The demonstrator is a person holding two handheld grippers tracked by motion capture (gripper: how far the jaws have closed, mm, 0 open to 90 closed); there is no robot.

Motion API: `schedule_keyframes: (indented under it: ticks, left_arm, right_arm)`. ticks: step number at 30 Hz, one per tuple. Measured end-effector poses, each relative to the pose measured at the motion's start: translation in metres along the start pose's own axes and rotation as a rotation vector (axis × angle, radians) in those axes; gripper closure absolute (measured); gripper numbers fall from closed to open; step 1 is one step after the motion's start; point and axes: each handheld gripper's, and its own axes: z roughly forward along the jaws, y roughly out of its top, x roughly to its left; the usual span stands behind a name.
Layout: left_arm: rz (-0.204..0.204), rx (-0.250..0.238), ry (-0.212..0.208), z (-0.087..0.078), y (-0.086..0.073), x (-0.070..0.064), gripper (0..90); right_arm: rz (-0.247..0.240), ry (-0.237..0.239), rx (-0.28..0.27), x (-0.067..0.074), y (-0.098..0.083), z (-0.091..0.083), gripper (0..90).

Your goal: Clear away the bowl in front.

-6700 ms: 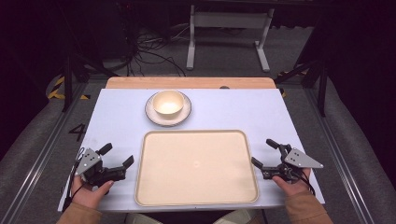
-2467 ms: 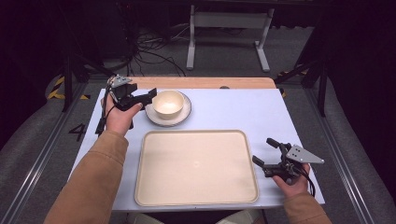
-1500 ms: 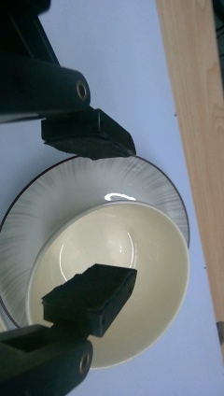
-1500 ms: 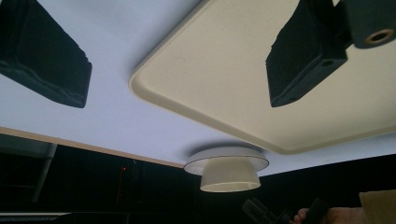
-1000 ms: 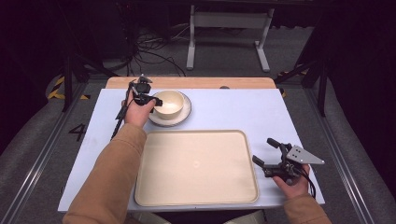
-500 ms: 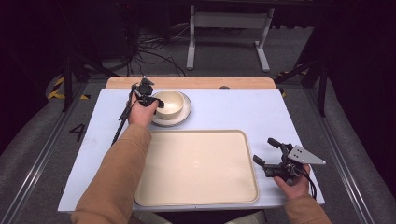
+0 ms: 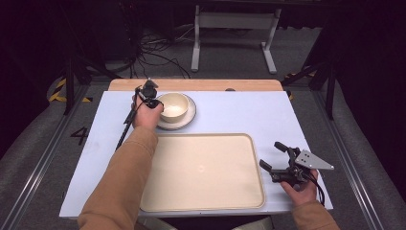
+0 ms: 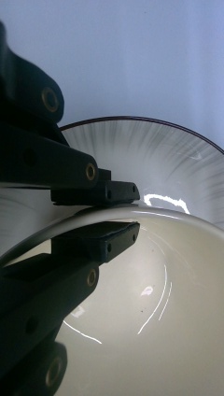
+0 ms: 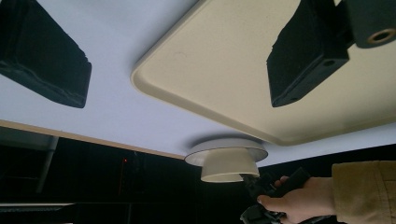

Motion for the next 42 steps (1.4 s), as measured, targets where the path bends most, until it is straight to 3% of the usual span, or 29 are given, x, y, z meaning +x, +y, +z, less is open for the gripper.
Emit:
schedule_keyframes:
  ticks: [4,15,28,36,42]
  left_arm:
    - [-0.035,-0.008,-0.015,0.001,0.001,0.002,82.8]
    - [-0.049,-0.012,-0.014,0.0,0.001,0.001,83.2]
    - [-0.034,-0.024,-0.013,-0.01,0.003,-0.004,83.3]
    - [-0.034,-0.042,-0.041,-0.024,0.005,-0.005,83.3]
    - [0.003,-0.044,-0.046,-0.038,0.007,-0.011,83.3]
  right_arm:
    - [-0.003,0.001,0.003,0.0,0.0,0.0,6.9]
    - [0.004,0.0,-0.002,0.0,0.0,0.0,7.1]
    - [0.006,-0.001,-0.001,0.0,0.0,0.0,7.1]
    - [0.007,-0.001,0.0,-0.001,0.0,0.0,7.1]
    - [0.008,-0.002,-0.001,-0.001,0.0,0.0,6.7]
